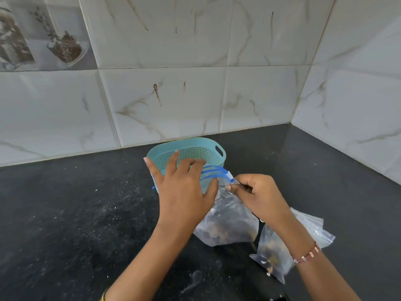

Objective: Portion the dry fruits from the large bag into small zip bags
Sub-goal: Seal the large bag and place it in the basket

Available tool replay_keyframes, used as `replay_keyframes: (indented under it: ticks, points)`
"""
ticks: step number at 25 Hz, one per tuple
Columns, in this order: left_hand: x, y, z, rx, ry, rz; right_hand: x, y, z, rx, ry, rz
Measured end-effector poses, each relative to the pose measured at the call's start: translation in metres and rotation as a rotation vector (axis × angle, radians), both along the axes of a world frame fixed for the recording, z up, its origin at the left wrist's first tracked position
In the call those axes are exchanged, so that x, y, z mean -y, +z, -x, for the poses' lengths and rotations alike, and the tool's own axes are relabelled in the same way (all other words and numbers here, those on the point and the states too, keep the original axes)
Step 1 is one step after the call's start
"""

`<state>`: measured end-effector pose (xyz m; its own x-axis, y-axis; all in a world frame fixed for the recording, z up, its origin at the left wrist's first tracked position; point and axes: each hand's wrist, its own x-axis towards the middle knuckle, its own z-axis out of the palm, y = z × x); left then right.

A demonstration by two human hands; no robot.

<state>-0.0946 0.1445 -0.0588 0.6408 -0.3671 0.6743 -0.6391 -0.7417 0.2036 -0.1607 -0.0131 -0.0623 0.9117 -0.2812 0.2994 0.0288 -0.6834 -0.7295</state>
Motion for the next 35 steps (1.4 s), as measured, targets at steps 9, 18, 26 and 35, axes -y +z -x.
replay_keyframes:
  ticks: [9, 18, 26, 35]
  points:
    - [0.013, 0.021, -0.010, -0.196, -0.480, -0.102, -0.005, 0.003, 0.000, 0.002, 0.076, 0.044]
    - [0.006, 0.027, -0.014, -0.406, -0.465, 0.342, -0.007, -0.008, -0.001, 0.010, 0.066, -0.243]
    - [0.016, 0.038, -0.016, -0.543, -0.506, 0.317, -0.008, -0.001, -0.003, 0.091, 0.216, -0.453]
    - [0.004, 0.049, -0.040, 0.109, -0.448, 0.298, -0.009, -0.041, 0.002, -0.141, 0.116, -0.393]
